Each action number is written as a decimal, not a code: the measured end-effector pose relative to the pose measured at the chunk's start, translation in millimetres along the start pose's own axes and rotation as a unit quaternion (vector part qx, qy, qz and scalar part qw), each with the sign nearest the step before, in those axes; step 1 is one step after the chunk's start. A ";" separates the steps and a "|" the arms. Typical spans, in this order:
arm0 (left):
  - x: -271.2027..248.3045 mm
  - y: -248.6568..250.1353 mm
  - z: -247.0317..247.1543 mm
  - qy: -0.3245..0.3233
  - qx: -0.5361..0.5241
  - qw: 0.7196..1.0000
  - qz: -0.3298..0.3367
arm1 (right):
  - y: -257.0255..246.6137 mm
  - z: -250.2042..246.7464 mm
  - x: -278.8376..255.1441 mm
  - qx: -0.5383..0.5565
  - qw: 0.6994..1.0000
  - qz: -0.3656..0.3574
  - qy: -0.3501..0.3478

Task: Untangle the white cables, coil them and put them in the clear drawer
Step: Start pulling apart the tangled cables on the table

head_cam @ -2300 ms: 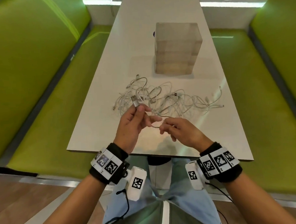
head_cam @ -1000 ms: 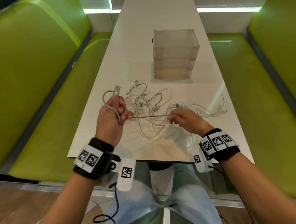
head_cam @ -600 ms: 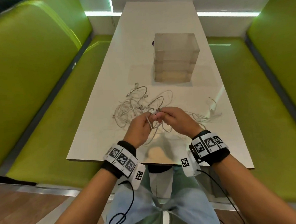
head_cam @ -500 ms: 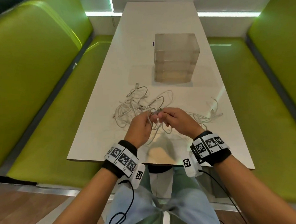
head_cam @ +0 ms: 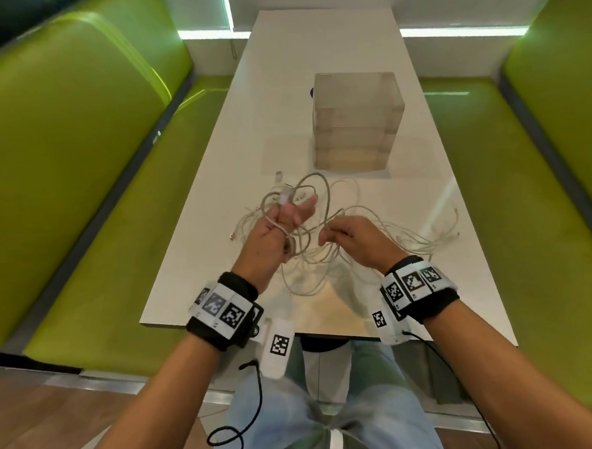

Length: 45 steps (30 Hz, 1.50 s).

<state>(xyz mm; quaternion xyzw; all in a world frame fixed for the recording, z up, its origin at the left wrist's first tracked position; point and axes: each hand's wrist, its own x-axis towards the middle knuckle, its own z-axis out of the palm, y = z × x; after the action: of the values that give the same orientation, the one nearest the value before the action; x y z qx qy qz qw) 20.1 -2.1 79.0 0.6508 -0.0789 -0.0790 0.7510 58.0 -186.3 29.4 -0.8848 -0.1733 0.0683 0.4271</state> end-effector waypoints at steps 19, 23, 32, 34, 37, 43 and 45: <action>0.2 7.3 -26.1 0.097 0.139 0.985 -0.012 | 2.5 -10.5 8.5 0.025 0.999 0.014 0.035; 12.7 -21.5 -3.5 -0.003 0.286 0.957 -0.040 | -13.9 -4.6 9.0 -0.023 0.998 -0.043 0.044; 4.7 -8.8 7.7 0.090 0.295 0.951 0.023 | -9.4 -1.2 9.3 -0.044 0.998 -0.029 0.032; -5.3 5.7 4.1 0.123 0.216 0.966 0.067 | -1.4 -2.3 12.7 -0.057 0.998 -0.006 0.029; -16.4 21.5 -4.9 0.180 0.149 0.966 0.111 | 4.8 -2.1 14.0 -0.072 0.997 0.021 0.020; 0.9 0.0 -10.2 0.097 0.203 0.974 0.012 | -4.6 1.6 12.5 -0.091 0.996 0.002 0.016; 6.3 -7.9 1.0 0.046 0.229 0.972 -0.027 | -11.2 2.9 11.4 -0.128 0.992 -0.006 0.008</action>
<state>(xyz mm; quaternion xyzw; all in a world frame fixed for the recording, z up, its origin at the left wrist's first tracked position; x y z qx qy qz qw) 25.9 -5.6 71.5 0.8100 -0.0425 -0.0486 0.5829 65.0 -173.5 36.7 -0.9318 -0.1824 0.0362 0.3117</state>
